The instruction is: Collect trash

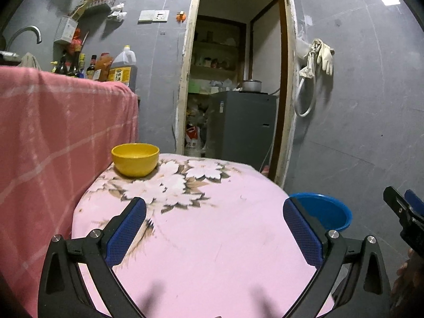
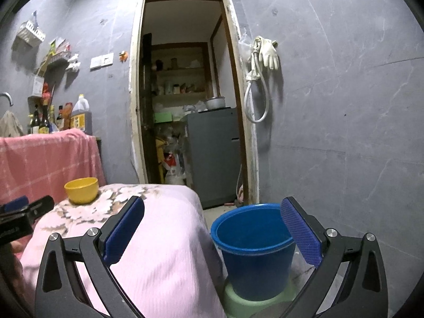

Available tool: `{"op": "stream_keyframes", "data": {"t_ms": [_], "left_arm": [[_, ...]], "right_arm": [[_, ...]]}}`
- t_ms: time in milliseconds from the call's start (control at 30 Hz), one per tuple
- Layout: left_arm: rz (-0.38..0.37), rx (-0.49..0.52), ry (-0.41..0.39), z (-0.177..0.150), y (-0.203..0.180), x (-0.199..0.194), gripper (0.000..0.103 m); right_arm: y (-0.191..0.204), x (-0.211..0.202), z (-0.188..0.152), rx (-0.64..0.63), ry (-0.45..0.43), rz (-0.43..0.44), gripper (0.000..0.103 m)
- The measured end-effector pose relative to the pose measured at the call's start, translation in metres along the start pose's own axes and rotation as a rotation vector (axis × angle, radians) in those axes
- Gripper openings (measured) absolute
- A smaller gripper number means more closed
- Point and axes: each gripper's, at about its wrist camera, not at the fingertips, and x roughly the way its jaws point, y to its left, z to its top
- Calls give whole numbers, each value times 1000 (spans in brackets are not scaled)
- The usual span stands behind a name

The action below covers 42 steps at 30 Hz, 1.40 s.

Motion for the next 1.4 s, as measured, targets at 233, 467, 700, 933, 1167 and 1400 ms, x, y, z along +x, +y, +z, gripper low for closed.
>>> {"op": "stream_keyframes", "data": {"t_ms": [233, 467, 700, 933, 1167, 1400], "left_arm": [[17, -28, 12, -29, 9, -4, 101], [32, -33, 22, -42, 15, -5, 101], [32, -17, 24, -50, 17, -3, 101], [31, -13, 9, -53, 18, -4, 101], [30, -2, 1, -55, 18, -6, 101], [29, 0, 0, -55, 18, -6, 101]], "right_arm": [[11, -6, -14, -5, 6, 30, 103], [15, -4, -29, -7, 29, 51, 103], [17, 0, -40, -35, 45, 46, 103], [18, -2, -42, -37, 45, 52, 103], [18, 0, -42, -29, 56, 53, 103], [19, 1, -43, -30, 56, 54, 103]]}}
